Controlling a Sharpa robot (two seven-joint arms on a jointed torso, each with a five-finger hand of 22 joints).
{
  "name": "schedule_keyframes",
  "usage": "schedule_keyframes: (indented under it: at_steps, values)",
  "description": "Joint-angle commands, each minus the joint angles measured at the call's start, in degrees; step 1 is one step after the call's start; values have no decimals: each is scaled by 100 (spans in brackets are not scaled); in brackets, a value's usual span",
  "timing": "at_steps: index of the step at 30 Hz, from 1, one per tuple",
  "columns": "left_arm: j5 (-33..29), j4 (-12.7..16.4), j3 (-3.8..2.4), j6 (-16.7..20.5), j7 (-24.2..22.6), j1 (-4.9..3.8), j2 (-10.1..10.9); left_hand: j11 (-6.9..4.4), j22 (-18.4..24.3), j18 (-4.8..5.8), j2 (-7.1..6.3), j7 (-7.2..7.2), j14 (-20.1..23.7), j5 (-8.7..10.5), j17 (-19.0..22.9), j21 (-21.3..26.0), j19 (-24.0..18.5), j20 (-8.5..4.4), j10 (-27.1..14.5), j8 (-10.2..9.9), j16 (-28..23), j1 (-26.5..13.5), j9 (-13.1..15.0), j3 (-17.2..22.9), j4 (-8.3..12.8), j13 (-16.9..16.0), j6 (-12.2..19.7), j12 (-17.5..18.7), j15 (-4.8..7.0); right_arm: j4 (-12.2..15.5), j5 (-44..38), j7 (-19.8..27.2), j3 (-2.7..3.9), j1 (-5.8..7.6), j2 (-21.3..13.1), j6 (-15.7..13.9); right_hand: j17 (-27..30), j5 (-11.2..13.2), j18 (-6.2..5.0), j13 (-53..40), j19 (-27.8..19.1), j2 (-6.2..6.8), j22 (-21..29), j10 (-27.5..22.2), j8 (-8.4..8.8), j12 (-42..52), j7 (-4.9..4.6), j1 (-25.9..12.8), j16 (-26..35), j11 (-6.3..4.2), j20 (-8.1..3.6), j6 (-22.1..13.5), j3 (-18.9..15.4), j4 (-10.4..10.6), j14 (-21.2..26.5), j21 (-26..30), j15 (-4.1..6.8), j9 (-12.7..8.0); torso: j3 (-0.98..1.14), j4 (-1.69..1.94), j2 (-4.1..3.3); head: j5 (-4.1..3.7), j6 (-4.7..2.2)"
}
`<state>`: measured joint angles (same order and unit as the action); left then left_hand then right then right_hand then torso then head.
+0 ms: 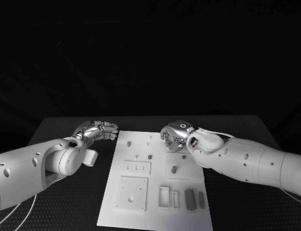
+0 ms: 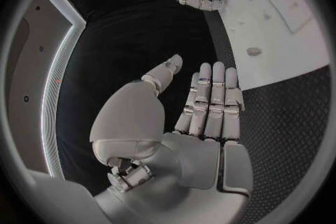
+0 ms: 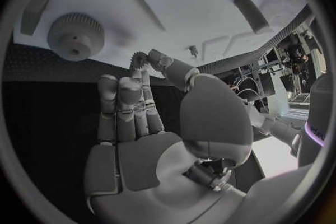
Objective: Assemble the parts on the task board
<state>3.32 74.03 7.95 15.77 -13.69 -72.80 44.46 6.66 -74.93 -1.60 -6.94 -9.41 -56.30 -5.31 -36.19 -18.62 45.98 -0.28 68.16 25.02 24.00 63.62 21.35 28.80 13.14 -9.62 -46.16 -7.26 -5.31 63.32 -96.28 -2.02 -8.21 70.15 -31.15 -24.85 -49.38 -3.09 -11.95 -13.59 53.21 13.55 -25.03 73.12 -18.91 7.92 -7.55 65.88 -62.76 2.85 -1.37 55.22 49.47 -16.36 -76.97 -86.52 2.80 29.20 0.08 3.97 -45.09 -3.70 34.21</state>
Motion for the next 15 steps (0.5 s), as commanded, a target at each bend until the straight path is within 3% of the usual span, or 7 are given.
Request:
schedule_keyframes:
  at_steps: [1,5,10,15]
  values:
    - [21,-2,-5,-76,-37,-6,-34,-1,-131,-84,-3,-35,-32,-13,-8,-35,-15,-24,-22,-25,25,-50,7,1,32,-10,10,36,5,-47,597,240,-1,-35,62,-257,25,31,-305,-19,-39,-23,-1,250,18,-49,-34,-52,19,-15,-20,-38,-51,1,118,22,86,-7,1,5,-3,-4,-2]
    - [21,-12,-4,-73,-35,-5,-37,2,-131,-84,-4,-44,-32,-14,-9,-38,-15,-24,-24,-31,26,-53,8,4,34,-13,15,42,5,-117,1031,408,-2,-125,131,-525,73,31,-305,-52,-162,-49,17,193,23,-95,-37,-54,91,9,27,-46,-50,-11,239,99,59,-3,-2,15,-3,4,0]
    - [21,-17,-4,-69,-34,-5,-30,5,-130,-85,-6,-53,-32,-14,-10,-41,-16,-24,-24,-38,26,-56,10,7,38,-16,20,48,5,-236,1320,533,-2,-220,225,-872,97,29,-305,-82,-221,-69,12,179,29,-115,-40,-55,112,19,69,-56,-62,-9,289,117,51,-2,8,7,-9,28,-5]
    - [21,-16,-4,-73,-32,-6,-32,6,-130,-85,-10,-61,-32,-14,-11,-44,-17,-24,-23,-44,27,-56,11,10,42,-20,24,53,5,-333,1445,560,-1,-275,298,-901,104,31,-305,-98,-214,-78,-6,155,34,-139,-47,-60,93,26,82,-63,-93,-11,271,93,46,0,2,15,-13,40,-2]
